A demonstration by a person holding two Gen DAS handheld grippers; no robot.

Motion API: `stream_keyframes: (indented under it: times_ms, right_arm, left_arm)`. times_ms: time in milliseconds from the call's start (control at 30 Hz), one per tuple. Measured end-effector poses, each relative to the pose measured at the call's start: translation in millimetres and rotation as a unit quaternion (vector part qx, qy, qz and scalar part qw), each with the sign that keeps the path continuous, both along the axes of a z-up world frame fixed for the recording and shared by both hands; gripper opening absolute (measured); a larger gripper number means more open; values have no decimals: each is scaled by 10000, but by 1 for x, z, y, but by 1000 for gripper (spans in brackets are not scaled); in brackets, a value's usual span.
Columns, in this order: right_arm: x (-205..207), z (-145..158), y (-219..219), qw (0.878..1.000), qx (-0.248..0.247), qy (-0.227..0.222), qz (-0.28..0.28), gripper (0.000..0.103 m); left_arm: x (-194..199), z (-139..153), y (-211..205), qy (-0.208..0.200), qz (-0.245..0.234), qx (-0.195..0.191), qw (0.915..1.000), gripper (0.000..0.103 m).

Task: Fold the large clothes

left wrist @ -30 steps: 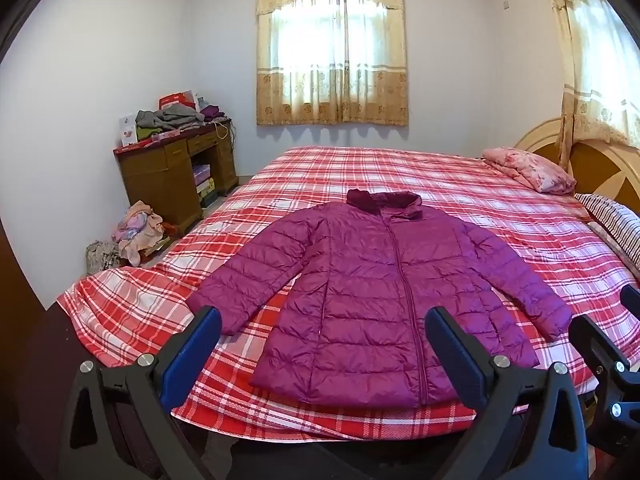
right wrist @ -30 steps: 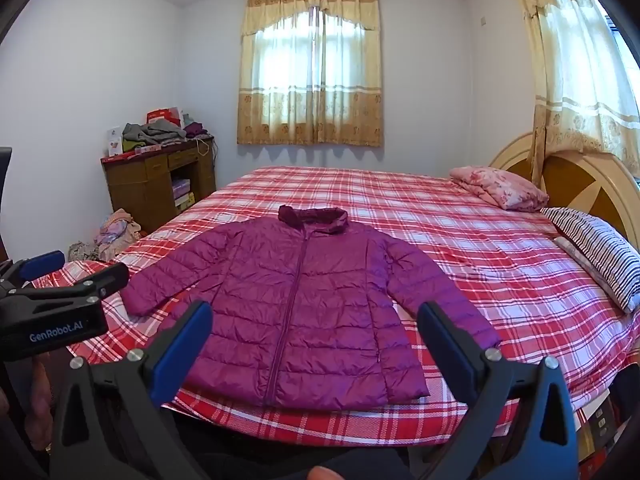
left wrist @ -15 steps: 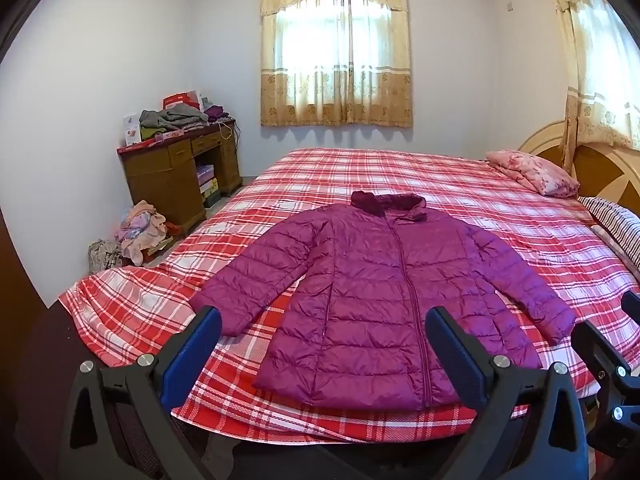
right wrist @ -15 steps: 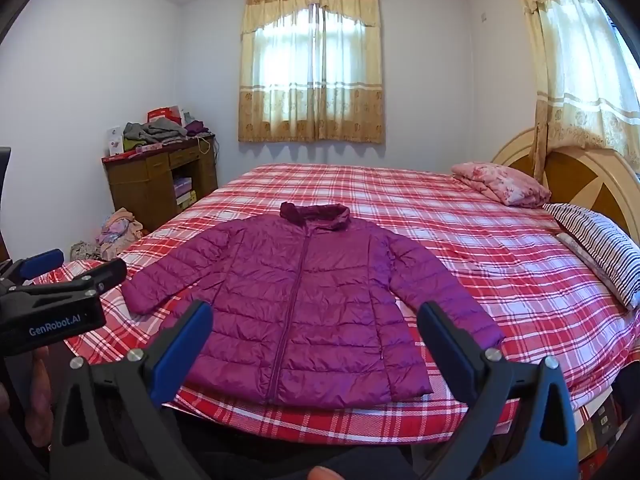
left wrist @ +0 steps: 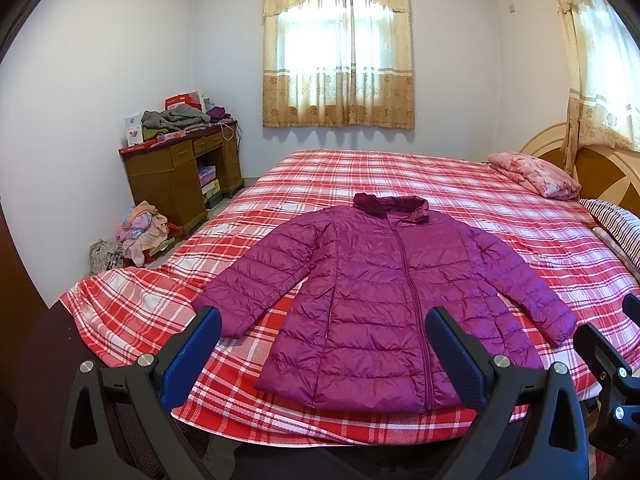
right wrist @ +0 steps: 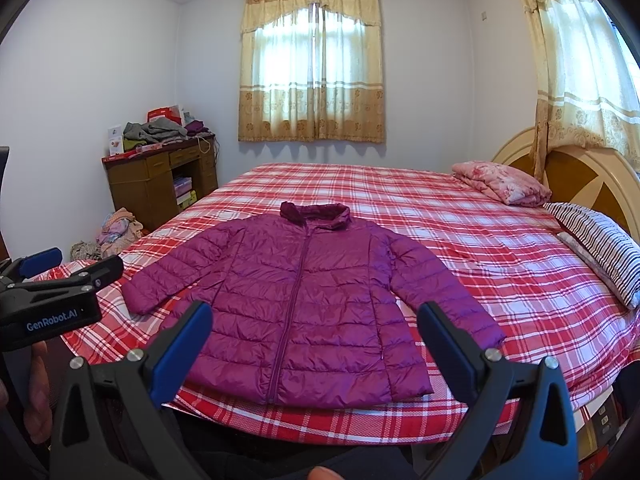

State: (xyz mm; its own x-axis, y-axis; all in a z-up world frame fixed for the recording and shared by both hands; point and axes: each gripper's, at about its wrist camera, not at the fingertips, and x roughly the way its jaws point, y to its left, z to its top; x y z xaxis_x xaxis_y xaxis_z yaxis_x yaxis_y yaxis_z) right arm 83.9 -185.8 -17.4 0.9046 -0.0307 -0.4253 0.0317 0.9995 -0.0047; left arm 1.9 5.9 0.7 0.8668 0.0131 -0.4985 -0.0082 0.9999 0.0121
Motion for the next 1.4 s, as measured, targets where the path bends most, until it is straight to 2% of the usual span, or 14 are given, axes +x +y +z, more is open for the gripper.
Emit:
stream_keyframes:
  times_ms: [1400]
  right_arm:
    - [2,-3,0,10000,19,28,14,103]
  left_arm:
    - [2,1,4,4,22,15,10000,102]
